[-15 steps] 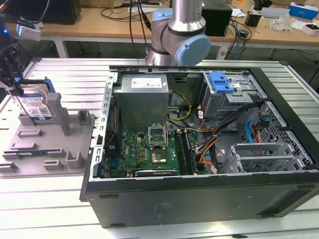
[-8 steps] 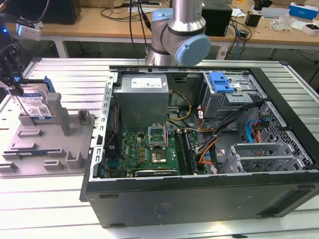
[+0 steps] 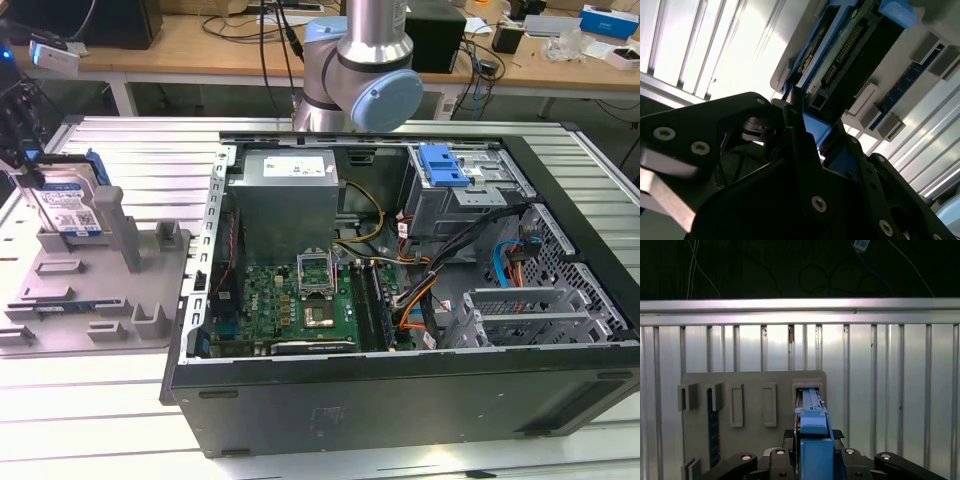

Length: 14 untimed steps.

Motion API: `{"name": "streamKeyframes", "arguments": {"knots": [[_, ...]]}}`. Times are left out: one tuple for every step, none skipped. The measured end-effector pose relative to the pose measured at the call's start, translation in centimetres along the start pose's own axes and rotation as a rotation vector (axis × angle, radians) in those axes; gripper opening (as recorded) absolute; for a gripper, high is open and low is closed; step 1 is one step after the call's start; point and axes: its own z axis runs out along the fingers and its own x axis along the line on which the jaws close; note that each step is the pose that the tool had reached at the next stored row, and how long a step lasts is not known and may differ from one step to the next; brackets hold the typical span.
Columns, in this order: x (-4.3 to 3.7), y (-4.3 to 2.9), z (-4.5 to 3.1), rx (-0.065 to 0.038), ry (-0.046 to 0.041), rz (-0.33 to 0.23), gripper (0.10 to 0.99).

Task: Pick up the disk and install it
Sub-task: 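Pick up the disk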

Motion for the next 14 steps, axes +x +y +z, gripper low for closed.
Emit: {"name": "streamKeyframes", "arguments": {"knots": [[0.0, 0.0, -0.11, 0.0, 0.0001, 0.0, 0.369], [0.01, 0.0, -0.28, 0.0, 0.0001, 0.0, 0.369], [0.01, -0.01, -0.53, 0.0, 0.0001, 0.0, 0.369], [0.02, -0.01, -0.77, 0.0, 0.0001, 0.0, 0.369], [0.02, -0.01, -0.96, 0.0, 0.0001, 0.0, 0.369], [0.03, -0.01, -1.12, 0.0, 0.0001, 0.0, 0.369], [0.03, -0.01, -1.34, 0.0, 0.0, 0.0, 0.369], [0.04, -0.02, -1.53, 0.0, 0.0, 0.0, 0.369], [0.05, -0.02, -1.75, 0.0, 0.0, 0.0, 0.369], [0.05, -0.02, -1.93, 0.0, 0.0, 0.0, 0.369], [0.06, -0.02, -2.3, 0.0, -0.0001, 0.0, 0.369], [0.07, -0.03, -2.63, 0.0, -0.0001, 0.0, 0.369], [0.08, -0.03, -3.05, 0.0, -0.0002, 0.0, 0.369], [0.08, -0.03, -3.28, 0.0, -0.0002, 0.0, 0.369]]}}
